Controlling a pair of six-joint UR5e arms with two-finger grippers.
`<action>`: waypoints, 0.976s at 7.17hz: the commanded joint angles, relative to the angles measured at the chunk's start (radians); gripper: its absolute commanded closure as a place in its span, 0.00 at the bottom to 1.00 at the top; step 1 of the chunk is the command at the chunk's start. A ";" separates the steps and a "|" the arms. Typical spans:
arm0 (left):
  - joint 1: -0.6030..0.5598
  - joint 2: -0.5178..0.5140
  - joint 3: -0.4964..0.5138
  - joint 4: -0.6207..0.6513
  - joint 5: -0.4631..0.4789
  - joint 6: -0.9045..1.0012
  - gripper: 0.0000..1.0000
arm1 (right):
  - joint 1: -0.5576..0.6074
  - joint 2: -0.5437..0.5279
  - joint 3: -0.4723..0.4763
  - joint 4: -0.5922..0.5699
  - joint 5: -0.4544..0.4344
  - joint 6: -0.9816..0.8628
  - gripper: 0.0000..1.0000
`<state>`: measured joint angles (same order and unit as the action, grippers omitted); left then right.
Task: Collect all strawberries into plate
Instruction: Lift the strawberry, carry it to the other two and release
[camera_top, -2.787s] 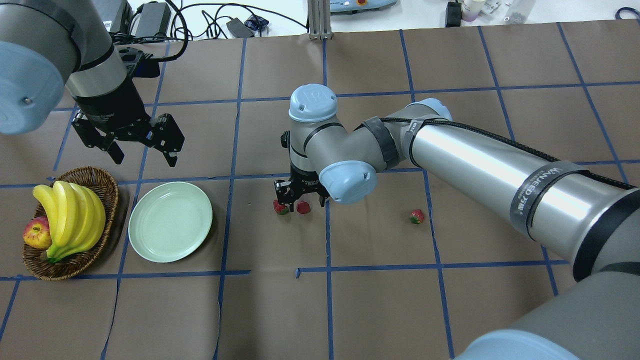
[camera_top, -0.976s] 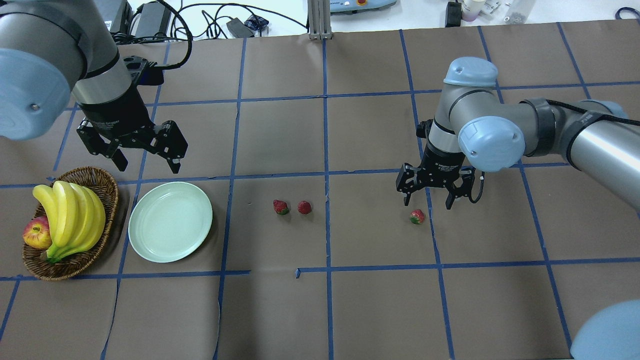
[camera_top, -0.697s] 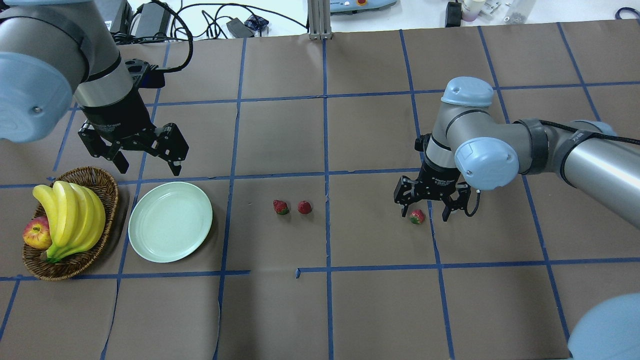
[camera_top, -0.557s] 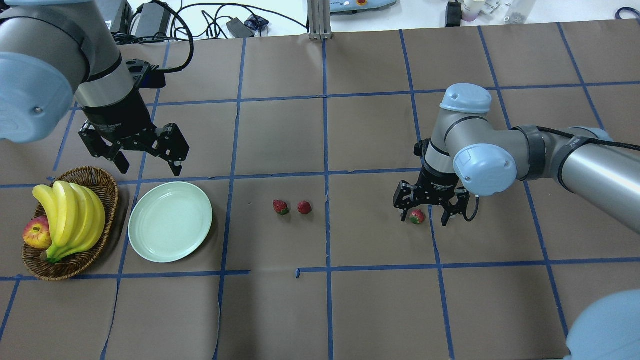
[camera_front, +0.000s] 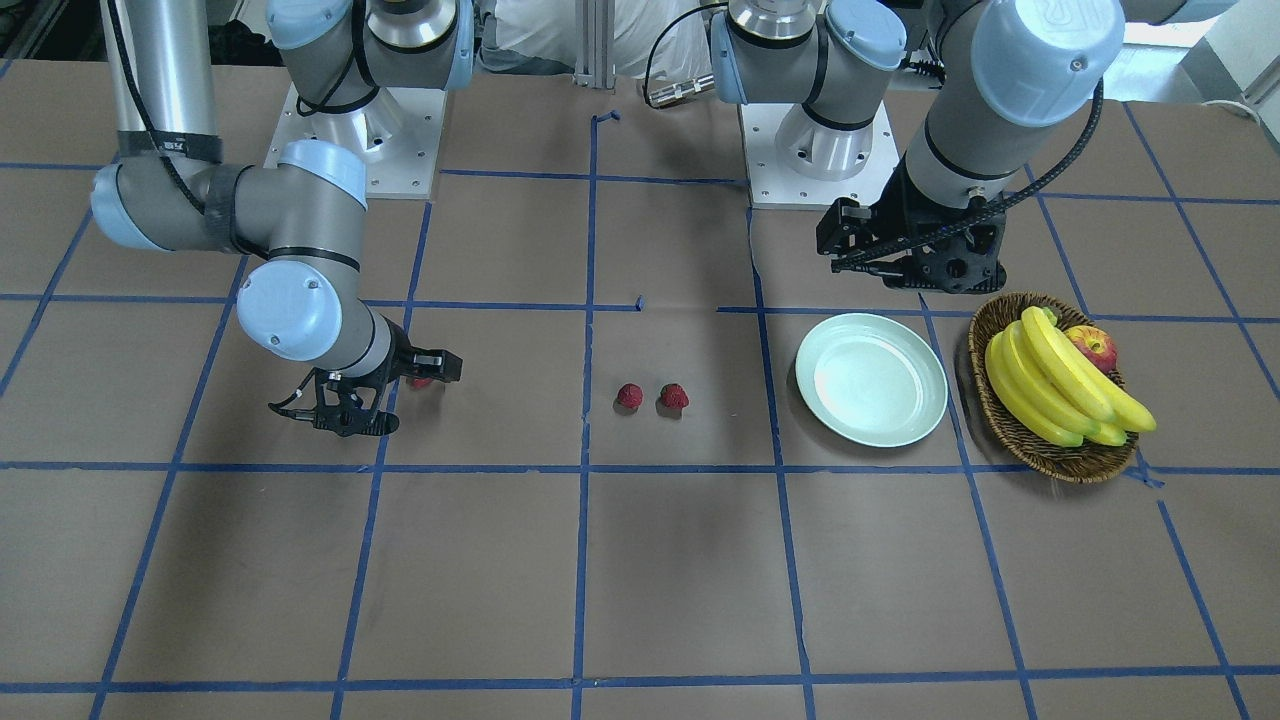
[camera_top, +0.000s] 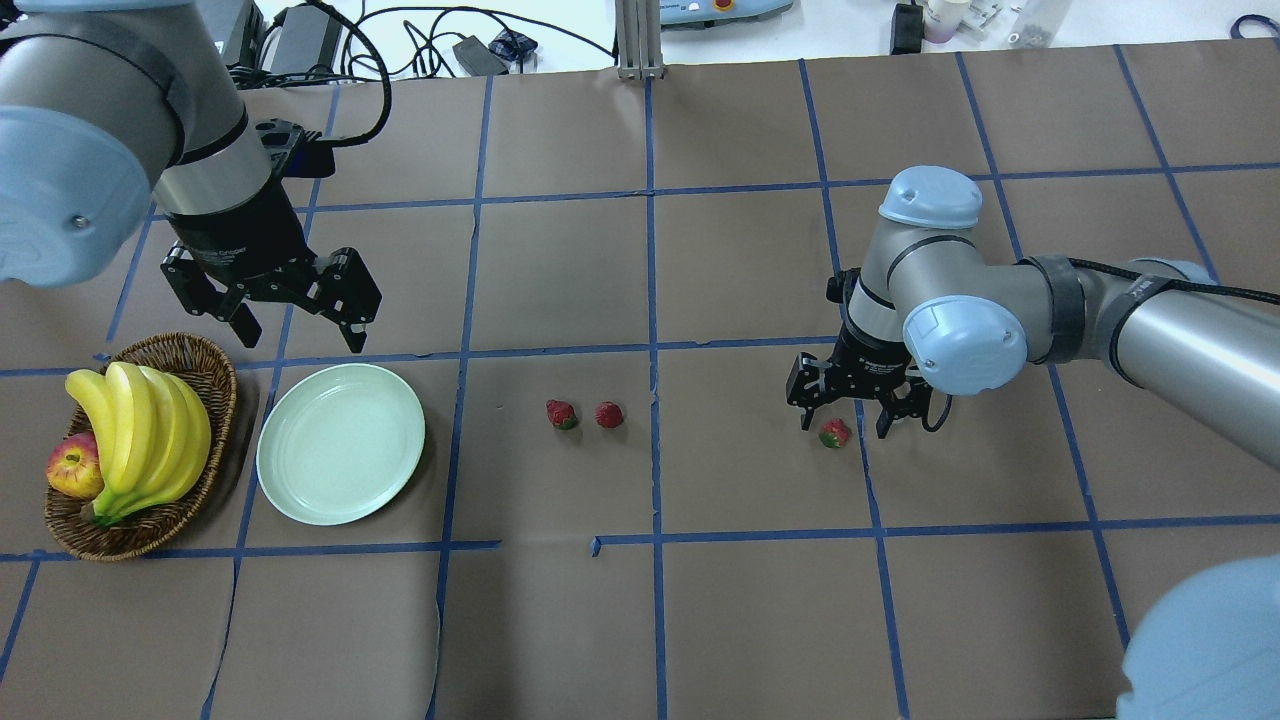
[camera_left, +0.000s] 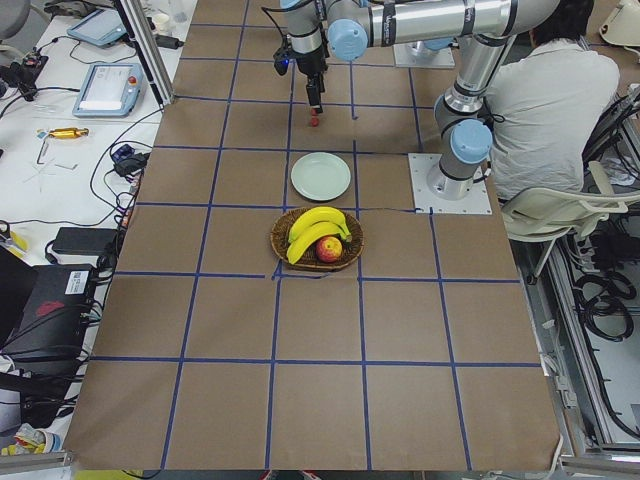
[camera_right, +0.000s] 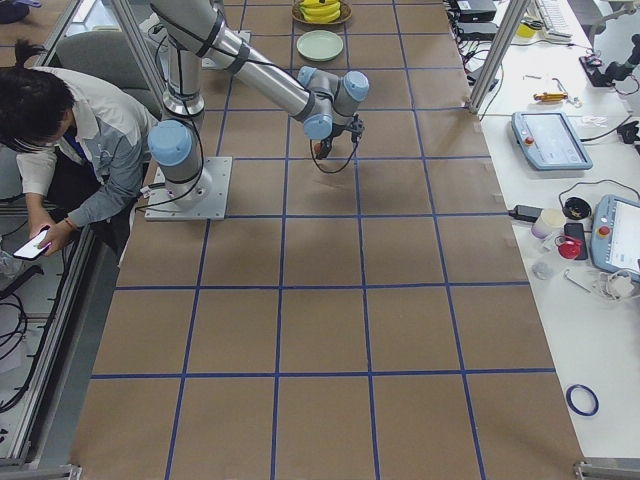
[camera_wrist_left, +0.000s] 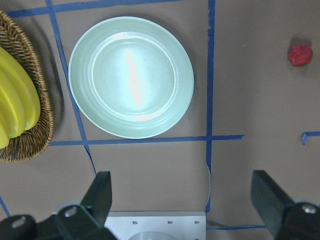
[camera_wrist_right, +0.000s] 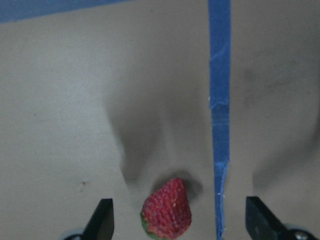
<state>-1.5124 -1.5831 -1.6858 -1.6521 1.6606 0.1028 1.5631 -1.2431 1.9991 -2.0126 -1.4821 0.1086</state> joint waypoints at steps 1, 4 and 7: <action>0.000 0.000 0.000 0.000 -0.004 -0.002 0.00 | 0.000 0.005 0.006 -0.014 -0.001 0.003 0.16; 0.000 0.000 -0.002 0.000 -0.005 -0.002 0.00 | 0.000 0.002 0.007 0.017 -0.012 -0.016 0.24; 0.000 0.000 -0.002 -0.002 -0.005 -0.002 0.00 | 0.000 0.002 0.000 0.006 -0.012 -0.062 0.79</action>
<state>-1.5136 -1.5831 -1.6873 -1.6524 1.6552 0.1012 1.5631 -1.2409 2.0001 -2.0022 -1.4943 0.0642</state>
